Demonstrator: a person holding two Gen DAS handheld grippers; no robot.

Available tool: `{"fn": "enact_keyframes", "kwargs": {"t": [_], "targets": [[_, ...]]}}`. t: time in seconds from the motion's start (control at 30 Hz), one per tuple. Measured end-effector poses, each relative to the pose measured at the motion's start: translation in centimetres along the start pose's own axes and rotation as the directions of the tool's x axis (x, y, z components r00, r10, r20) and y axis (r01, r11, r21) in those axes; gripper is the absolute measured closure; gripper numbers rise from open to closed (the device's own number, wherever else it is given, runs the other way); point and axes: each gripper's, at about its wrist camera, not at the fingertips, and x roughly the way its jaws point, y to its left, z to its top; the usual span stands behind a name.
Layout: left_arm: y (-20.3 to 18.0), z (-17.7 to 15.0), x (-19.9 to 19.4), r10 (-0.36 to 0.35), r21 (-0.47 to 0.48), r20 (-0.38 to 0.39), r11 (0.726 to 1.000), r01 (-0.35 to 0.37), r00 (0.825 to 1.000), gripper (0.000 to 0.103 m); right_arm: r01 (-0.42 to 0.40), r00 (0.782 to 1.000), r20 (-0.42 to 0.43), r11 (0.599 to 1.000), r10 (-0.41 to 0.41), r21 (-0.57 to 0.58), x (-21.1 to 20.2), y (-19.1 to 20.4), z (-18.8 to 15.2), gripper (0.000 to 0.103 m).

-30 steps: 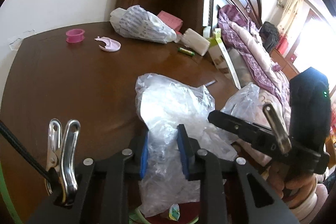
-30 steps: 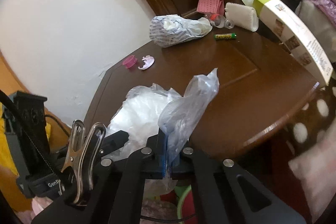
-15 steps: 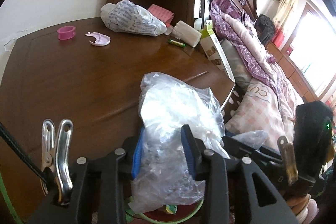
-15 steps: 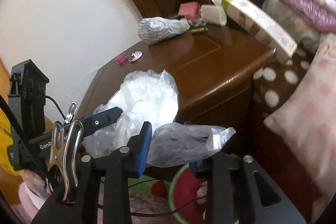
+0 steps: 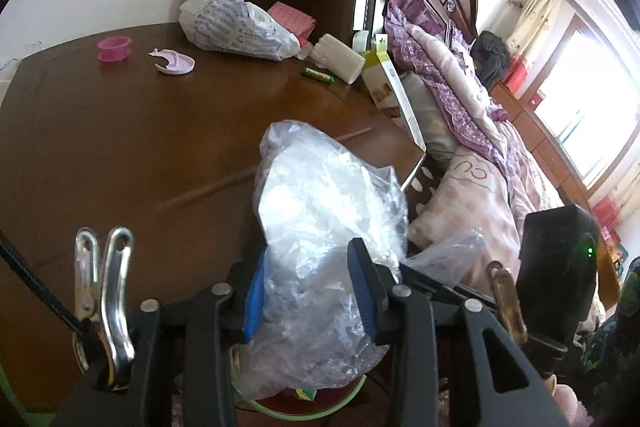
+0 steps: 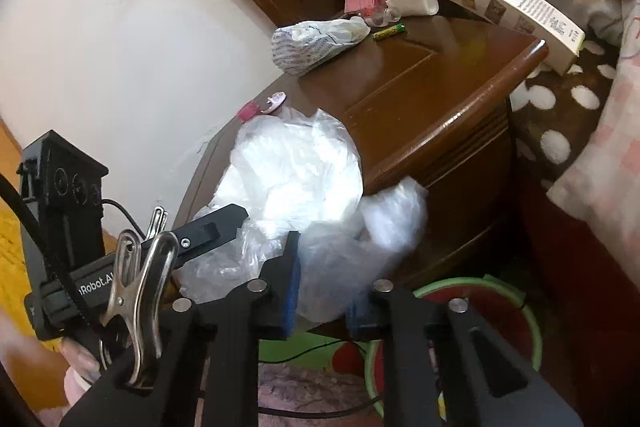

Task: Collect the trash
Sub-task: 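Carry the clear plastic bag down over the red bucket with both grippers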

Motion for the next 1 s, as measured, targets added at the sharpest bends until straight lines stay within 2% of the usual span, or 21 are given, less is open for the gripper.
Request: {"fn": "enact_keyframes", "kwargs": {"t": [0.1, 0.27, 0.43, 0.63, 0.87, 1.0], "targets": [[-0.6, -0.7, -0.2, 0.001, 0.016, 0.002, 1.0, -0.001, 1.0, 0.08, -0.016, 0.999, 0.03, 1.0, 0.016, 0.013, -1.2, -0.5, -0.6, 0.092], [-2.5, -3.1, -0.6, 0.017, 0.059, -0.002, 0.998, -0.017, 1.0, 0.081, -0.022, 0.998, 0.051, 0.999, 0.021, 0.028, -2.9, -1.3, -1.6, 0.094], [-4.1, -5.3, -1.4, -0.003, 0.09, 0.016, 0.996, 0.002, 1.0, 0.082, -0.036, 0.997, 0.068, 0.998, 0.034, 0.043, -5.0, -2.3, -3.2, 0.094], [-6.0, -8.6, -0.7, 0.025, 0.138, 0.0, 0.99, -0.025, 1.0, 0.082, 0.014, 0.998, 0.058, 0.999, -0.016, 0.032, -6.6, -3.1, -6.1, 0.094], [-5.7, -12.1, 2.5, 0.02, 0.125, -0.096, 0.992, -0.008, 0.995, 0.082, 0.073, 0.997, 0.023, 0.996, -0.074, 0.045, -6.7, -5.5, -9.7, 0.094], [-5.6, -13.4, 4.4, 0.029, 0.13, -0.139, 0.991, -0.011, 0.99, 0.082, 0.137, 0.991, -0.008, 0.99, -0.137, 0.024, -6.0, -6.4, -11.0, 0.094]]}}
